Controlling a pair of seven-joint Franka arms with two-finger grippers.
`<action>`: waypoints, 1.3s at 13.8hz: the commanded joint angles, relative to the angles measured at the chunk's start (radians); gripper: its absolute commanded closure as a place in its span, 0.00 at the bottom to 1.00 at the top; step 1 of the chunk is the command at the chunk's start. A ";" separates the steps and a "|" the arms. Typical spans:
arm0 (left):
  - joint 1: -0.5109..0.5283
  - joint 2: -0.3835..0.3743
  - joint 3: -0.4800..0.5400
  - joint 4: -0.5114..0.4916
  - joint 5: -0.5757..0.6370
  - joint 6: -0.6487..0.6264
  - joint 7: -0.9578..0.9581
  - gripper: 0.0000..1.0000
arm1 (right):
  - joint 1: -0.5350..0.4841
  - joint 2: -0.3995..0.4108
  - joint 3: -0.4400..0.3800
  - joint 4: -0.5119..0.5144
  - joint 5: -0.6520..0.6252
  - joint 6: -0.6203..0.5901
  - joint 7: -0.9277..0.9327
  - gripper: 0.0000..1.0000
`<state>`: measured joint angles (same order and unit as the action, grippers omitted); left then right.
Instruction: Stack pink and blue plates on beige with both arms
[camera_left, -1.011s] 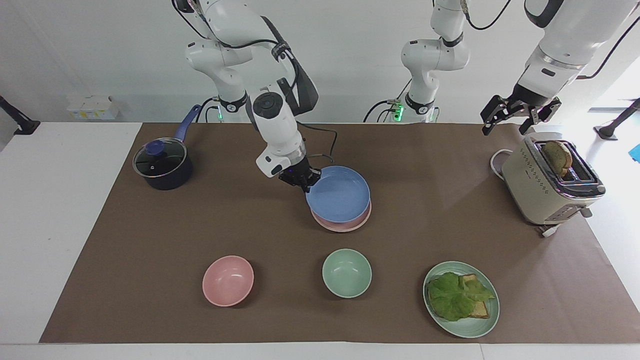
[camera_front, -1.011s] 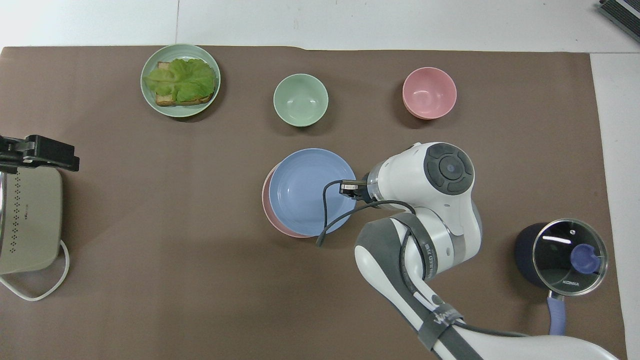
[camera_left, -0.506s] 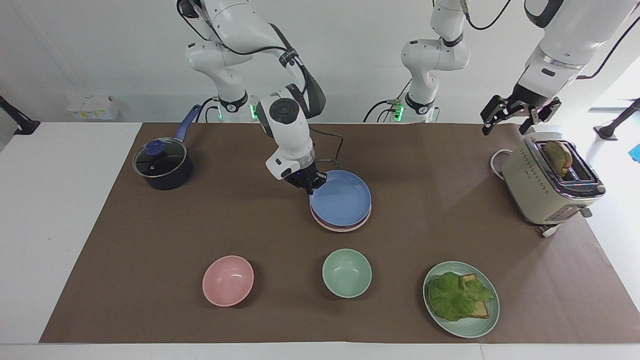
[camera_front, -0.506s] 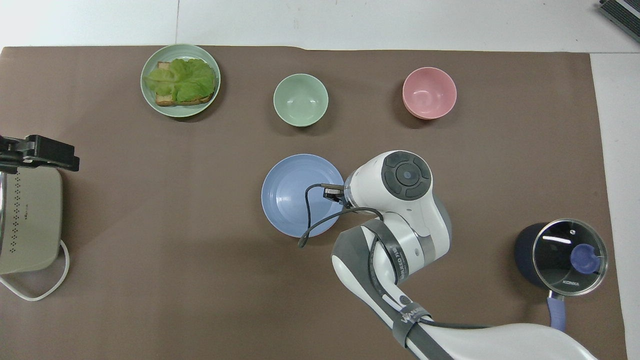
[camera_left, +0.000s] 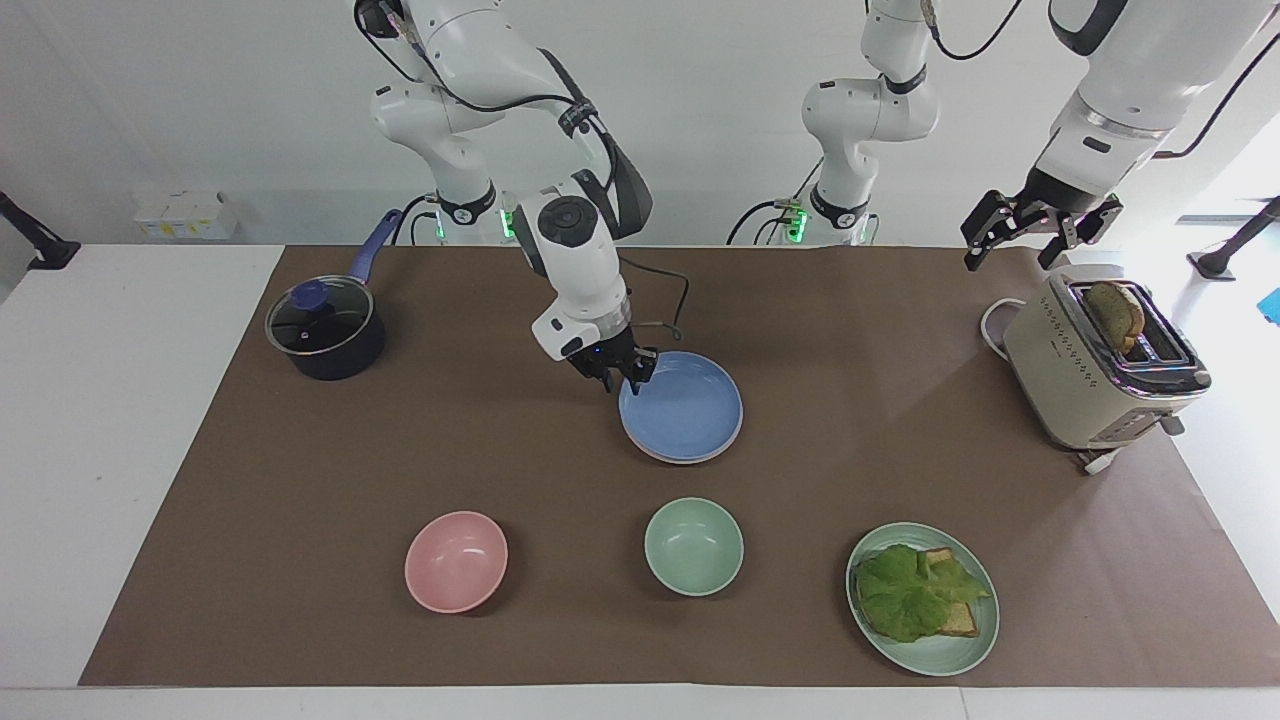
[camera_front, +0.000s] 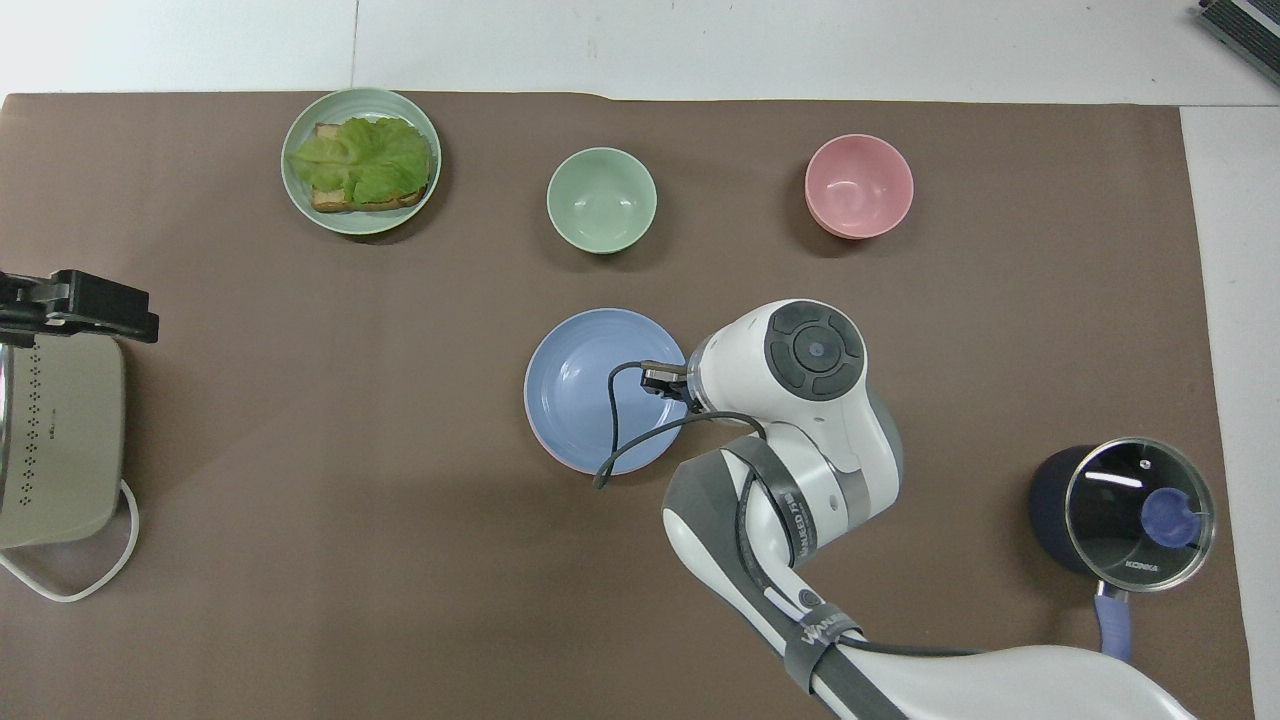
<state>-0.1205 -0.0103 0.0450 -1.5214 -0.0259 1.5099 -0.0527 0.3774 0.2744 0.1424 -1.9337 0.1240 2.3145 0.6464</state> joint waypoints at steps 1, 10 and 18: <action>0.013 -0.004 -0.008 0.001 0.014 -0.016 0.013 0.00 | -0.012 -0.013 -0.003 0.042 -0.030 -0.016 0.021 0.00; 0.013 -0.004 -0.010 0.000 0.014 -0.016 0.013 0.00 | -0.319 -0.274 -0.010 0.042 -0.103 -0.200 -0.258 0.00; 0.013 -0.004 -0.008 0.000 0.014 -0.016 0.013 0.00 | -0.439 -0.331 -0.012 0.309 -0.165 -0.605 -0.436 0.00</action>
<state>-0.1205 -0.0103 0.0450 -1.5214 -0.0259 1.5096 -0.0527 -0.0411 -0.0881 0.1177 -1.7033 0.0174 1.7756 0.2525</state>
